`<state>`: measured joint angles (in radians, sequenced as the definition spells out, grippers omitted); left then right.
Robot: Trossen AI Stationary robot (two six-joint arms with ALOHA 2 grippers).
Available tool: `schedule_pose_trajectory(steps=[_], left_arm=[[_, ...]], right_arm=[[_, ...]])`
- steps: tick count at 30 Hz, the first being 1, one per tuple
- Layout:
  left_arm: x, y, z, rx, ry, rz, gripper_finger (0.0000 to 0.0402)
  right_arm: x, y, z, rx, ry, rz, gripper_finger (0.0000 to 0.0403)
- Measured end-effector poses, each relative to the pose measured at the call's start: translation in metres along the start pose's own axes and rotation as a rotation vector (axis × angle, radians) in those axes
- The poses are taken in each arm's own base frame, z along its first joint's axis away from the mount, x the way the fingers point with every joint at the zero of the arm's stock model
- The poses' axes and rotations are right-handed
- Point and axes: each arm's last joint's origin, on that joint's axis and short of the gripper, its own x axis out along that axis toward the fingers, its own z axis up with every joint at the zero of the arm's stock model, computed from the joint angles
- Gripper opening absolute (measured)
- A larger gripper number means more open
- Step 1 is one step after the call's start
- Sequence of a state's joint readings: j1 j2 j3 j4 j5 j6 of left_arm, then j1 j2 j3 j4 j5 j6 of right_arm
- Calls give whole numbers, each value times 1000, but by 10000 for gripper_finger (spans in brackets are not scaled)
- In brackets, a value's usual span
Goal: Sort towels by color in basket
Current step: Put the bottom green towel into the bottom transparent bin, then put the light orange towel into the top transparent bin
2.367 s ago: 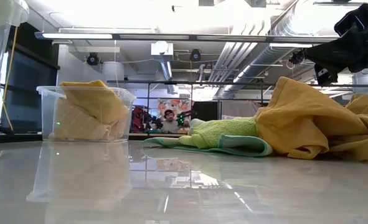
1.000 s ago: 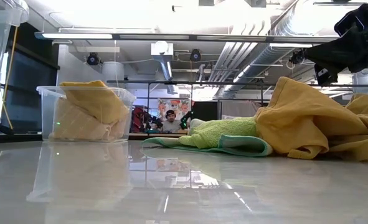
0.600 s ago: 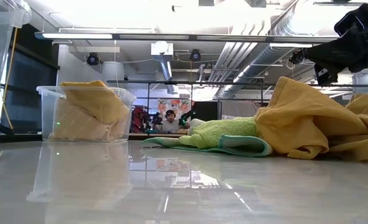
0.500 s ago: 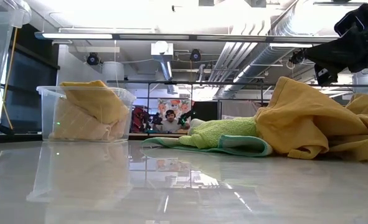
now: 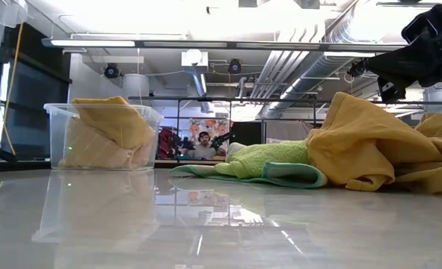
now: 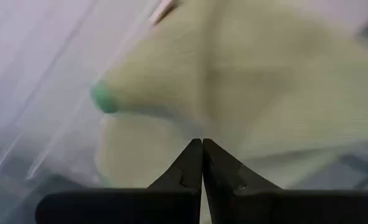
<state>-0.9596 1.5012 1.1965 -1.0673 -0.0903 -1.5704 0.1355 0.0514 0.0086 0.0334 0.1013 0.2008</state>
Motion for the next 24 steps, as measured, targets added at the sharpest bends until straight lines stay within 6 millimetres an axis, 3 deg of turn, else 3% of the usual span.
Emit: schedule_pose_trajectory(steps=[5,9,13,15,19,24], left_arm=[[-33,-13,5,38,-147,-69,0],[-49,-22,16,213,-458,-99,0],[-54,-25,32,432,-875,70,0],[-53,-24,42,476,-981,171,0],[-40,-20,75,538,-838,217,0],[-6,-15,124,629,-757,102,0]], right_arm=[[0,0,0,0,0,0,22],[0,0,0,0,0,0,22],[0,0,0,0,1,0,22],[0,0,0,0,0,0,22],[0,0,0,0,1,0,22],[0,0,0,0,1,0,22]])
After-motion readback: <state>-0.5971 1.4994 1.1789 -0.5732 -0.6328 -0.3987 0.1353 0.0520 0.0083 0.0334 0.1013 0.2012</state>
